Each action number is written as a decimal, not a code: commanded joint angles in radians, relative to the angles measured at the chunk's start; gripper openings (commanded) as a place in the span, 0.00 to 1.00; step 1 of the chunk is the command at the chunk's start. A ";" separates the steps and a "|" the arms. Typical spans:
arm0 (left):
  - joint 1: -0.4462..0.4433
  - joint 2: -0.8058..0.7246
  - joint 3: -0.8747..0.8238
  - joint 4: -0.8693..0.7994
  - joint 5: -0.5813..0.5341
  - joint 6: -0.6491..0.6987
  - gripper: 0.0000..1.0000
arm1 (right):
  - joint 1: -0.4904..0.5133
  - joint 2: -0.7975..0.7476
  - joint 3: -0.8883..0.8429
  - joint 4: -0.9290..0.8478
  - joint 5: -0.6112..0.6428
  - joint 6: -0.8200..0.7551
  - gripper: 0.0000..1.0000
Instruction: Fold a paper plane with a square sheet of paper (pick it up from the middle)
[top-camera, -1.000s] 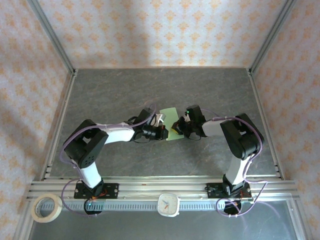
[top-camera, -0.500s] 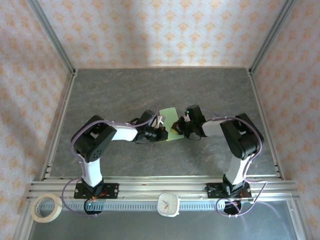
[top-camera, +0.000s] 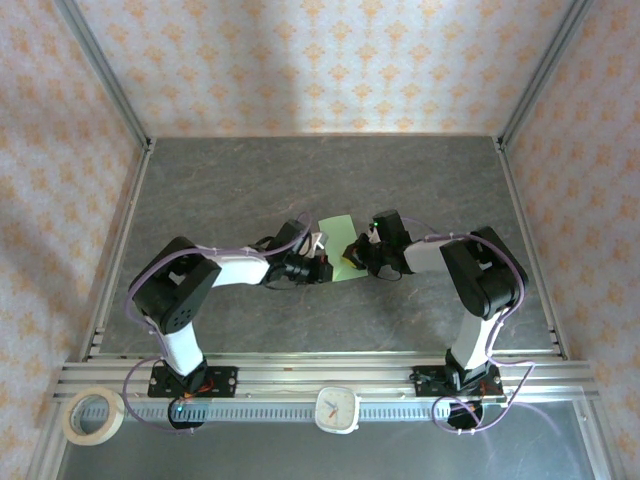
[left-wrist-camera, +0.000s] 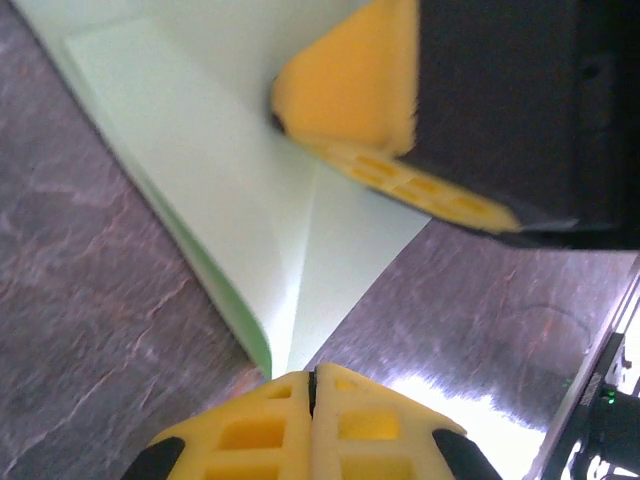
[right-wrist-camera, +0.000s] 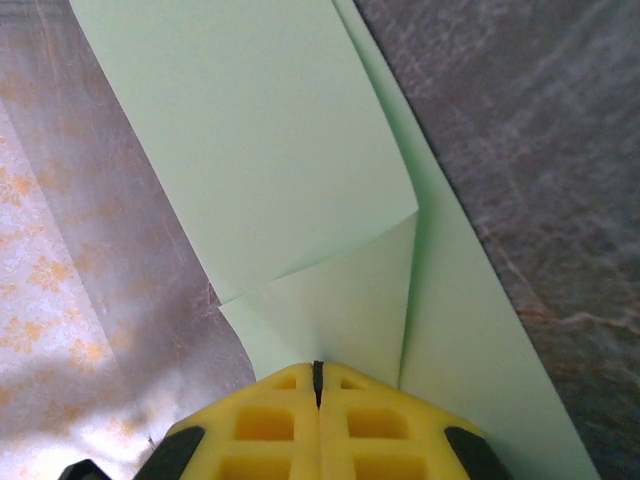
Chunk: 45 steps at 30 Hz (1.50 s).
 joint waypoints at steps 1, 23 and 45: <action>0.006 0.015 0.054 0.027 -0.003 -0.019 0.00 | -0.002 0.063 -0.046 -0.141 0.071 -0.005 0.00; 0.006 0.118 -0.065 -0.106 -0.112 0.132 0.00 | -0.001 -0.063 0.046 -0.154 0.021 -0.029 0.00; 0.006 0.138 -0.040 -0.187 -0.147 0.208 0.00 | -0.085 0.009 0.039 -0.153 0.014 -0.087 0.00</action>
